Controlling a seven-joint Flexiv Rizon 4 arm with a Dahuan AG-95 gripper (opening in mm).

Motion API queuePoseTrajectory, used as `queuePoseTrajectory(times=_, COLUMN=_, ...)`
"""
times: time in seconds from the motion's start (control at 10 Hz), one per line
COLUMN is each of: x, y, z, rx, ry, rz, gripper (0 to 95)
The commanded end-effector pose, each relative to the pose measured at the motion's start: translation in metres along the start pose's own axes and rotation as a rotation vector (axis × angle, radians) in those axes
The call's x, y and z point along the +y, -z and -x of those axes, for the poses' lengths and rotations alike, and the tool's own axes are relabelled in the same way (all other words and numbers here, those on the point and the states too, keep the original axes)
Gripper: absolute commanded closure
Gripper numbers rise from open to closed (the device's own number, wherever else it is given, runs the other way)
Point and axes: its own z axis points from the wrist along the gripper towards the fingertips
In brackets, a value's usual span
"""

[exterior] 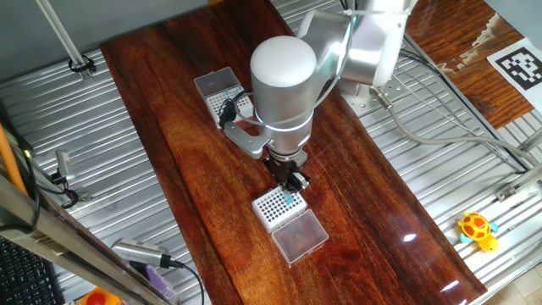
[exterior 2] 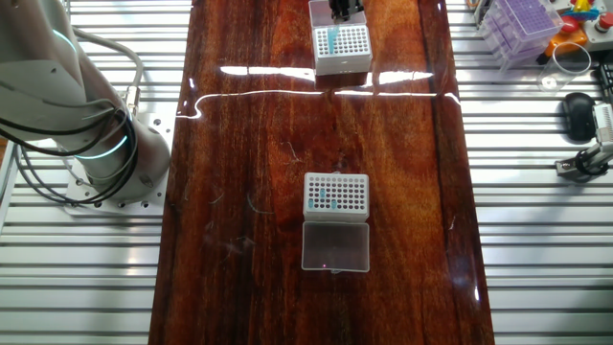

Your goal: Transfer all medium pipette tips from one holder to another

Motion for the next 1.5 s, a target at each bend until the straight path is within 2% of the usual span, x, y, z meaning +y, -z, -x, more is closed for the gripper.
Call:
queuePoseTrajectory(times=0.1, x=0.001, y=-0.002, z=0.000, rx=-0.003, ry=0.001, rz=-0.002, gripper=95.0)
queuePoseTrajectory(times=0.7, x=-0.002, y=-0.012, z=0.000, rx=0.000, ry=0.005, rz=-0.007, gripper=95.0)
queuePoseTrajectory(times=0.8, x=-0.002, y=-0.012, z=0.000, rx=0.000, ry=0.007, rz=-0.008, gripper=76.0)
queuePoseTrajectory(times=1.1, x=-0.002, y=-0.012, z=0.000, rx=-0.003, ry=0.008, rz=-0.008, gripper=76.0)
queuePoseTrajectory(times=1.2, x=-0.003, y=-0.013, z=-0.001, rx=-0.004, ry=0.011, rz=-0.009, gripper=95.0)
queuePoseTrajectory(times=1.4, x=-0.020, y=-0.012, z=-0.005, rx=-0.001, ry=0.042, rz=-0.004, gripper=95.0)
queuePoseTrajectory(times=1.5, x=-0.037, y=-0.011, z=-0.008, rx=0.003, ry=0.075, rz=-0.002, gripper=95.0)
